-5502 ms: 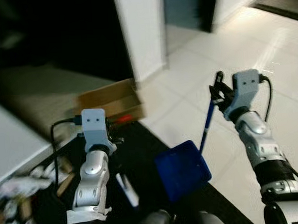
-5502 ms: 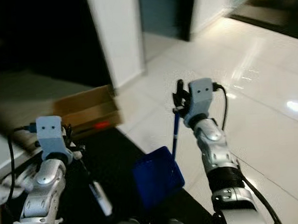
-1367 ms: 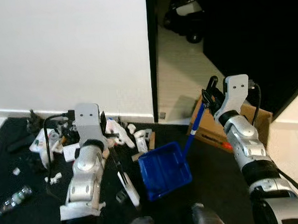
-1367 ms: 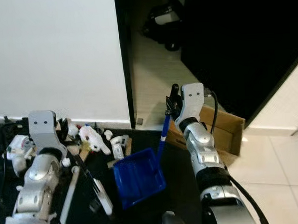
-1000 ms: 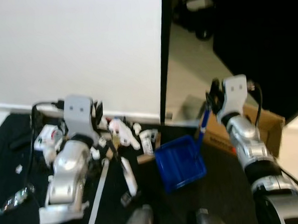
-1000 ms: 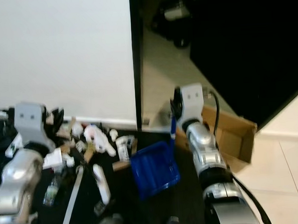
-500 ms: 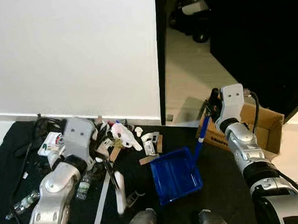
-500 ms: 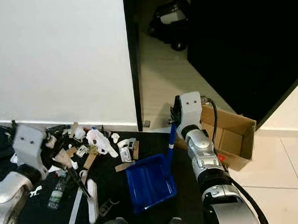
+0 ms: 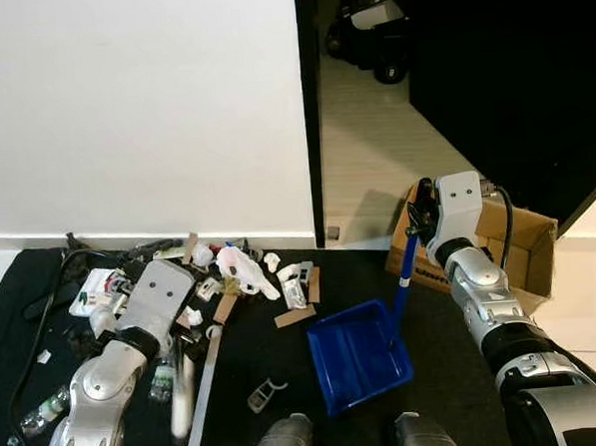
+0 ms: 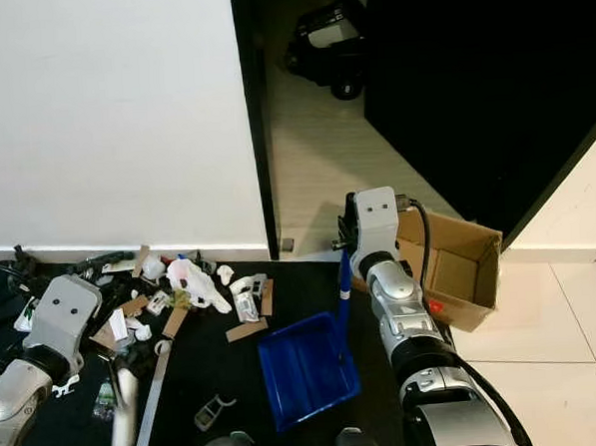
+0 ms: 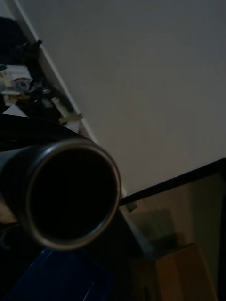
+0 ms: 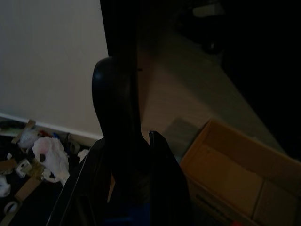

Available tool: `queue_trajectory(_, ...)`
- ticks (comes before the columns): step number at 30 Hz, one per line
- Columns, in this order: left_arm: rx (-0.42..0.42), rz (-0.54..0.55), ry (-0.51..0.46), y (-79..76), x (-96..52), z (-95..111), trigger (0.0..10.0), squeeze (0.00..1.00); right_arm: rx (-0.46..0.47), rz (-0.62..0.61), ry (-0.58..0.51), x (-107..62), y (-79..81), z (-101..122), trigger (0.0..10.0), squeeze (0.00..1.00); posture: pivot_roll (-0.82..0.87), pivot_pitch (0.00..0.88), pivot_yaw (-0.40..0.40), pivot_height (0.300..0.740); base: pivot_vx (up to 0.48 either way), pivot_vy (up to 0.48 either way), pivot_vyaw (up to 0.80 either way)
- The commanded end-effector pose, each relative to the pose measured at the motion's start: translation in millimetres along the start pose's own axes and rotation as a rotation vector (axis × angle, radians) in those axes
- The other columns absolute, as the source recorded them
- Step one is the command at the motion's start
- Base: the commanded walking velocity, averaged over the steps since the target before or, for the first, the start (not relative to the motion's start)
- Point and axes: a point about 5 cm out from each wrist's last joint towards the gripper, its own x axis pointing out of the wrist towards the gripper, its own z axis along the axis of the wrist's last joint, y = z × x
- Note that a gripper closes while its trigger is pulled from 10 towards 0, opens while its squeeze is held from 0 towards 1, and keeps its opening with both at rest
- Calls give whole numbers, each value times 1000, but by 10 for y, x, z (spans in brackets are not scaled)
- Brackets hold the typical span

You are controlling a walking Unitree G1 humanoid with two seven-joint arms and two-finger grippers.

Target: Sweep floor

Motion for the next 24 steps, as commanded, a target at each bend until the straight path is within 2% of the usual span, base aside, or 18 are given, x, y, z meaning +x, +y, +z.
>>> queue_trajectory(1, 10, 22, 11, 7, -3, -64, 10000, 0, -4, 11, -29, 35, 40, 65, 10000, 0, 99, 125, 29, 740, 0, 0, 0)
queue_trajectory(5, -55, 73, 29, -89, 58, -282, 10000, 0, -20, 15, -21, 54, 67, 64, 10000, 0, 77, 129, 5, 740, 0, 0, 0)
queue_trajectory(11, -113, 97, 28, -197, 144, -398, 10000, 0, -61, -10, -20, 88, 40, 101, 10000, 0, 62, 132, -11, 740, 0, 0, 0)
queue_trajectory(13, -166, 87, 3, -272, 210, -362, 10000, 0, -91, -38, -11, 99, -2, 106, 10000, 0, 59, 132, -15, 740, 0, 0, 0)
queue_trajectory(14, -166, 87, 3, -272, 210, -362, 10000, 0, -91, -38, -11, 99, -2, 106, 10000, 0, 59, 132, -15, 740, 0, 0, 0)
queue_trajectory(16, -239, 74, -47, -355, 305, -263, 10000, 0, -89, -67, 10, 99, -37, 77, 10000, 0, 54, 134, -18, 740, 0, 0, 0)
queue_trajectory(17, -304, 82, -81, -380, 373, -191, 10000, 0, -68, -71, 23, 95, -30, 48, 10000, 0, 52, 132, -19, 740, 0, 0, 0)
queue_trajectory(20, -348, 88, -107, -396, 420, -145, 10000, 0, -53, -72, 32, 92, -22, 28, 10000, 0, 52, 132, -19, 740, 0, 0, 0)
queue_trajectory(22, -471, 66, -198, -450, 567, 63, 10000, 0, 10, -58, 52, 76, 34, -39, 10000, 0, 54, 130, -20, 740, 0, 0, 0)
queue_trajectory(23, -471, 66, -198, -450, 567, 63, 10000, 0, 10, -58, 52, 76, 34, -39, 10000, 0, 54, 130, -20, 740, 0, 0, 0)
queue_trajectory(24, -504, 54, -229, -469, 614, 139, 10000, 0, 19, -46, 58, 72, 61, -58, 10000, 0, 51, 130, -18, 740, 0, 0, 0)
